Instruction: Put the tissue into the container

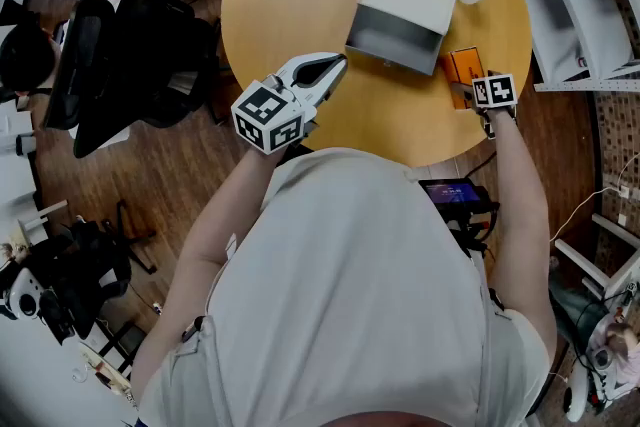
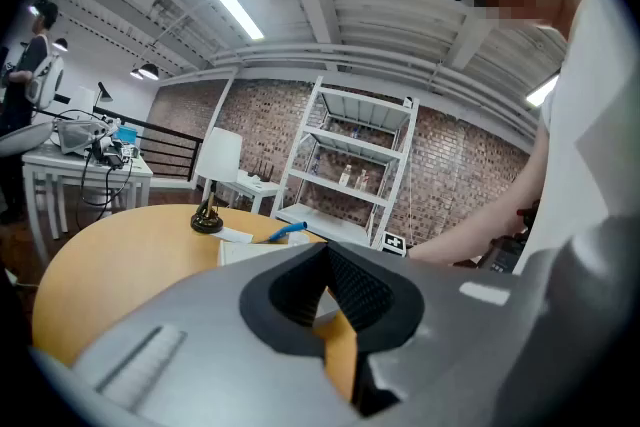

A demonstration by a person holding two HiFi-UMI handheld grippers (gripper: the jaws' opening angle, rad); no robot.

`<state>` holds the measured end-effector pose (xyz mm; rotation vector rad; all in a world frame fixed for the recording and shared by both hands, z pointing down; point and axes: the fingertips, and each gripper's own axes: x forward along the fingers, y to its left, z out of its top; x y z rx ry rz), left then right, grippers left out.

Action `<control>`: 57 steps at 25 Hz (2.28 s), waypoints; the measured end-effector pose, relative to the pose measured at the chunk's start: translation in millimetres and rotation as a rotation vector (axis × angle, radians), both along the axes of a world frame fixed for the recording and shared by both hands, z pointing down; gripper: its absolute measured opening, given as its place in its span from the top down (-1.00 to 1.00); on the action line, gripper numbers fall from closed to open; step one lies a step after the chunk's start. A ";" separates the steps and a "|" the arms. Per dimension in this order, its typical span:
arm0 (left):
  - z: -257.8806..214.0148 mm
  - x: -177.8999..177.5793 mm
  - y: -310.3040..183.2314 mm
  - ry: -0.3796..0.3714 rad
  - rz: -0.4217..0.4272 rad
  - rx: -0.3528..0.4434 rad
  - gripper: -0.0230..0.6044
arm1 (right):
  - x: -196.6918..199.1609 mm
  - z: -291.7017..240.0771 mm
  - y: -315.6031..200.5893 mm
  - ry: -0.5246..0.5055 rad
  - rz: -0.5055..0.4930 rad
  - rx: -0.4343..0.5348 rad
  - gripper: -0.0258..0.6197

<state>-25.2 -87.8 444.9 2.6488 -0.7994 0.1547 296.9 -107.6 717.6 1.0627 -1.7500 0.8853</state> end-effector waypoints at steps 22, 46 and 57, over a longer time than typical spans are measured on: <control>7.3 -27.1 -9.2 0.032 -0.066 -0.023 0.93 | -206.1 -56.2 -62.9 0.046 -0.893 0.168 -0.29; -2.6 -5.7 -13.3 0.041 -0.007 0.007 0.93 | -188.2 -267.3 -25.8 -0.611 -0.391 0.614 0.93; -10.2 24.1 -5.9 0.034 0.057 0.036 0.93 | -203.2 -300.1 24.4 -0.687 -0.462 0.687 0.93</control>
